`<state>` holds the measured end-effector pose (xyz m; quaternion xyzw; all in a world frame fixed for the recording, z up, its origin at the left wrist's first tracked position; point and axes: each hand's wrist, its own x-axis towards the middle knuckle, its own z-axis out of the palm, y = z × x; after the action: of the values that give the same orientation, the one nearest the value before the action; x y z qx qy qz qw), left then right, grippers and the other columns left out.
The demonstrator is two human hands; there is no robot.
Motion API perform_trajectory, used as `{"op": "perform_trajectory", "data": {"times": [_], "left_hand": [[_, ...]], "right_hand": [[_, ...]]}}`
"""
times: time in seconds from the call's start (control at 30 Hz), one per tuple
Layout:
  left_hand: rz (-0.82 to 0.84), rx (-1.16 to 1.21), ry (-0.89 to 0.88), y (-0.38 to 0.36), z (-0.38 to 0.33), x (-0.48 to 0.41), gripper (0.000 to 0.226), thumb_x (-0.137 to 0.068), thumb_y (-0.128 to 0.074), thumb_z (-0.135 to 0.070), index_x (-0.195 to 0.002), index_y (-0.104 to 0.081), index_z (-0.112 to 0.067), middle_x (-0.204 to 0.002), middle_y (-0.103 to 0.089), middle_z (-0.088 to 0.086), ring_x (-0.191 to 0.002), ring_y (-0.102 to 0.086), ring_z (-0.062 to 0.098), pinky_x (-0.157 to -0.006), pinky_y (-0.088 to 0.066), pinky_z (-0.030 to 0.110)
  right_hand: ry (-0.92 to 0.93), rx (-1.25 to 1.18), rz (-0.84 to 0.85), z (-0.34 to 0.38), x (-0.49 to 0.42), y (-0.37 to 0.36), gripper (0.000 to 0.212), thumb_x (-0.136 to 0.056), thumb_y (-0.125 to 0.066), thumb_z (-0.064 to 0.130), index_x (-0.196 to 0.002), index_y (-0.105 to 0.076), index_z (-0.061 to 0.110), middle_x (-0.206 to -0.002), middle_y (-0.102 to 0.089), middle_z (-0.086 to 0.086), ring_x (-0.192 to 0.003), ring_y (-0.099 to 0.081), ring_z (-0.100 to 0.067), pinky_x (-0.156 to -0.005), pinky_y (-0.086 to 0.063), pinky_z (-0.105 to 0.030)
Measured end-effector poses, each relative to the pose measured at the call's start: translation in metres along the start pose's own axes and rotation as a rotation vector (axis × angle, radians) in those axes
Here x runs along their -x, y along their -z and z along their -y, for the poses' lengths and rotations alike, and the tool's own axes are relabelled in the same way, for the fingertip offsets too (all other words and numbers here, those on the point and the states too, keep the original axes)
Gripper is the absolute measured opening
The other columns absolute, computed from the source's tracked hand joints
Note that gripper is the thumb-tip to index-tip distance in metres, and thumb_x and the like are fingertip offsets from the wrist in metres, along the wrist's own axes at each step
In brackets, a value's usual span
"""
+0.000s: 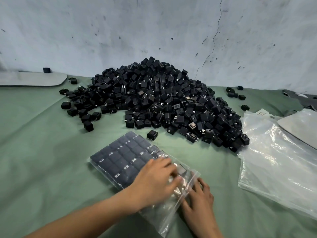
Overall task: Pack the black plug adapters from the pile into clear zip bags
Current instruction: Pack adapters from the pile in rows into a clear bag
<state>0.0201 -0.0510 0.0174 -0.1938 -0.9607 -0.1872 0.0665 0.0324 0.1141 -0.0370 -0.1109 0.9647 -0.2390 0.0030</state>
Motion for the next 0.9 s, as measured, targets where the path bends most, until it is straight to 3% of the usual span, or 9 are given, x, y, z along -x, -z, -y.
{"op": "perform_trajectory", "data": {"times": [0.03, 0.1, 0.2, 0.3, 0.47, 0.63, 0.8, 0.9], "left_hand": [[0.011, -0.026, 0.057, 0.000, 0.010, -0.005, 0.041, -0.099, -0.035, -0.047, -0.129, -0.051, -0.024, -0.126, -0.049, -0.009, -0.116, -0.039, 0.005, -0.109, -0.028, 0.033], [0.085, -0.099, 0.150, -0.003, 0.030, -0.018, 0.056, -0.102, -0.028, -0.045, -0.153, -0.020, -0.020, -0.158, -0.023, -0.005, -0.145, -0.014, 0.010, -0.120, -0.006, 0.035], [0.200, -0.160, 0.184, -0.014, 0.043, -0.033, 0.061, -0.103, -0.016, -0.044, -0.153, 0.010, -0.021, -0.162, 0.009, -0.007, -0.146, 0.018, 0.010, -0.118, 0.012, 0.042], [0.256, -0.199, 0.158, -0.027, 0.046, -0.037, 0.059, -0.103, -0.012, -0.047, -0.152, 0.014, -0.026, -0.160, 0.015, -0.011, -0.144, 0.023, 0.011, -0.117, 0.015, 0.047], [0.276, -0.224, 0.160, -0.036, 0.050, -0.036, 0.058, -0.102, -0.009, -0.049, -0.152, 0.013, -0.028, -0.159, 0.015, -0.013, -0.145, 0.020, 0.011, -0.117, 0.014, 0.048], [0.280, -0.239, 0.158, -0.037, 0.049, -0.036, 0.056, -0.102, -0.008, -0.049, -0.151, 0.014, -0.032, -0.159, 0.015, -0.013, -0.144, 0.022, 0.011, -0.116, 0.018, 0.048], [0.310, -0.202, 0.144, -0.037, 0.050, -0.037, 0.053, -0.101, -0.009, -0.051, -0.148, 0.014, -0.044, -0.157, 0.018, -0.015, -0.145, 0.023, 0.014, -0.113, 0.021, 0.048], [0.260, -0.128, 0.126, -0.029, 0.060, -0.045, 0.053, -0.100, -0.011, -0.055, -0.143, 0.019, -0.049, -0.154, 0.024, -0.017, -0.143, 0.025, 0.015, -0.108, 0.023, 0.044]], "right_hand": [[-0.006, -0.005, -0.009, 0.001, 0.002, 0.001, 0.048, -0.095, -0.045, 0.040, -0.139, -0.031, 0.051, -0.156, -0.003, 0.020, -0.142, -0.004, -0.014, -0.109, -0.013, -0.029], [0.005, -0.030, -0.025, 0.003, 0.004, 0.003, 0.047, -0.095, -0.041, 0.040, -0.141, -0.033, 0.045, -0.151, -0.005, 0.024, -0.145, -0.003, -0.012, -0.110, -0.012, -0.028], [0.028, 0.022, 0.008, 0.004, 0.000, 0.001, 0.052, -0.099, -0.039, 0.037, -0.147, -0.020, 0.042, -0.152, 0.005, 0.022, -0.144, 0.009, -0.005, -0.111, -0.004, -0.022], [0.053, 0.067, 0.041, 0.007, -0.006, 0.000, 0.057, -0.099, -0.038, 0.039, -0.149, -0.010, 0.038, -0.157, 0.005, 0.015, -0.134, 0.021, 0.002, -0.111, 0.000, -0.022], [0.118, 0.090, 0.091, 0.011, -0.014, -0.003, 0.061, -0.100, -0.036, 0.035, -0.150, -0.002, 0.038, -0.156, 0.004, 0.020, -0.128, 0.028, 0.002, -0.112, 0.008, -0.027], [0.080, 0.096, 0.110, 0.013, -0.026, -0.002, 0.061, -0.100, -0.038, 0.030, -0.150, -0.003, 0.034, -0.157, 0.002, 0.018, -0.128, 0.024, 0.003, -0.115, 0.004, -0.031], [0.128, 0.056, 0.086, 0.010, -0.022, -0.006, 0.061, -0.099, -0.039, 0.032, -0.151, -0.007, 0.035, -0.145, 0.009, 0.027, -0.128, 0.030, 0.001, -0.109, 0.012, -0.025], [0.177, 0.013, 0.002, 0.006, -0.018, -0.009, 0.060, -0.097, -0.046, 0.030, -0.150, -0.017, 0.033, -0.142, 0.004, 0.028, -0.135, 0.019, 0.001, -0.110, 0.011, -0.021]]}}
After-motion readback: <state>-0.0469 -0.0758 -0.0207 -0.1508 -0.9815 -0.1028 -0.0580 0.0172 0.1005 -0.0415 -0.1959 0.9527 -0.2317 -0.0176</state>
